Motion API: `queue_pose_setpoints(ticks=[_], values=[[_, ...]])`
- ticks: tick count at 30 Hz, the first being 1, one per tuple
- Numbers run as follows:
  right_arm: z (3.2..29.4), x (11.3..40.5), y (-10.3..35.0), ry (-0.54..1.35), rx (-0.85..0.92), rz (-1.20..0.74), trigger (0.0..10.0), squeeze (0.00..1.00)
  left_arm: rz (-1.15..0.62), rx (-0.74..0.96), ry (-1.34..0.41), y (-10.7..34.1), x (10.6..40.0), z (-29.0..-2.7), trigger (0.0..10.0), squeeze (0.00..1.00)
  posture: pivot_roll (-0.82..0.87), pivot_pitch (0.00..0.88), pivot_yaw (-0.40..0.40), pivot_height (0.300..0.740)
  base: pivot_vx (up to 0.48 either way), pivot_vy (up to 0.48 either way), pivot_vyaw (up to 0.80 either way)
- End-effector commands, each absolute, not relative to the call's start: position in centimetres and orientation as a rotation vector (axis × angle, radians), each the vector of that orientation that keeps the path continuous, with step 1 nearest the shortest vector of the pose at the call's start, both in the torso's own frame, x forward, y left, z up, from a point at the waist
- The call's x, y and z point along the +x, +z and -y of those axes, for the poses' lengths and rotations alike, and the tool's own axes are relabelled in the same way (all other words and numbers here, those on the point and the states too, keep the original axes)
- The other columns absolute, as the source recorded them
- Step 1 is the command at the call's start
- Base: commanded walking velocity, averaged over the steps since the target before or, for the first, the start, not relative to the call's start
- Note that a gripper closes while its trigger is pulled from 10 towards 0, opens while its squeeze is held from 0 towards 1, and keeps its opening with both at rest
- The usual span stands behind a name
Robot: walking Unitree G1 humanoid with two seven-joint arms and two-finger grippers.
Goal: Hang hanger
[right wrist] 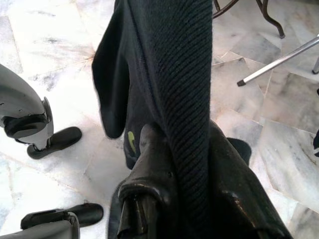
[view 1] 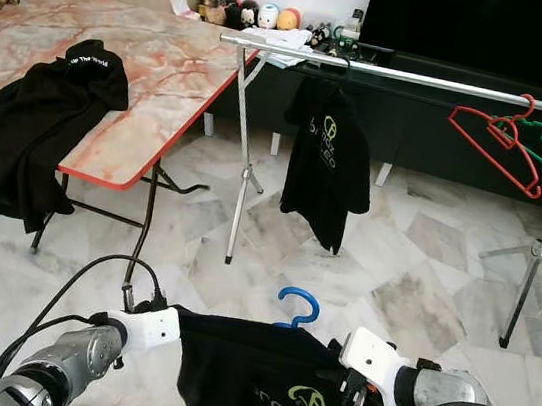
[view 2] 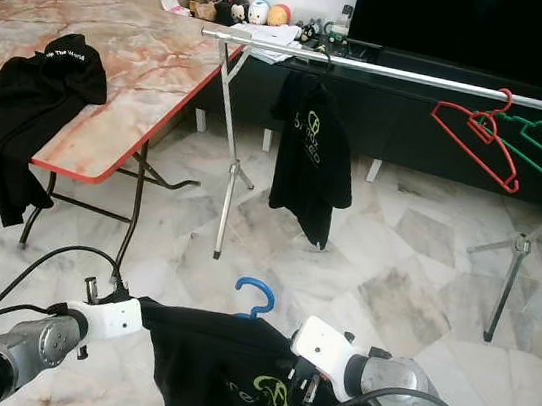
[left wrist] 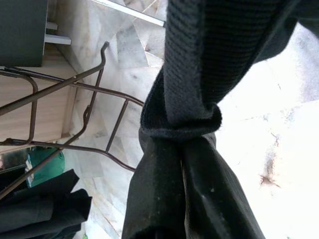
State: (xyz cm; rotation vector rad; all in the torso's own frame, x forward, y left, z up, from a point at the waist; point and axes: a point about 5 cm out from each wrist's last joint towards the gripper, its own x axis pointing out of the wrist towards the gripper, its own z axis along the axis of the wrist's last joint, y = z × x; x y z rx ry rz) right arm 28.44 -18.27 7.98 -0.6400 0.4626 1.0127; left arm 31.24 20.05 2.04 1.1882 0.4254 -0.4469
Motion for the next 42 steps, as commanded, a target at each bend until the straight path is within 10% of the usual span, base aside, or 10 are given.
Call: queue_pose_setpoints(ticks=[1, 24, 27, 42], values=[[19.7, 28.5, 8.5, 0.968, -0.641, -0.469, 10.0, 0.0, -0.551, 1.23, -0.365, 1.7, 30.4, -23.5, 0.0, 0.0, 0.05, 0.091, 0.018, 0.74, 0.0, 0.0, 0.0], [19.7, 28.5, 8.5, 0.968, -0.641, -0.469, 10.0, 0.0, -0.551, 1.23, -0.365, 1.7, 30.4, -23.5, 0.0, 0.0, 0.05, 0.091, 0.018, 0.74, 0.0, 0.0, 0.0], [19.8, 28.0, 5.8, 0.931, -0.658, -0.575, 10.0, 0.0, -0.309, 0.904, -0.463, 3.6, 31.9, -19.0, 0.0, 0.0, 0.06, 0.087, 0.022, 0.74, 0.0, 0.0, 0.0], [18.7, 27.6, 4.6, 0.958, -0.656, -0.59, 10.0, 0.0, -0.235, 0.809, -0.535, 4.2, 31.9, -17.8, 0.0, 0.0, 0.07, 0.086, 0.021, 0.74, 0.0, 0.0, 0.0]])
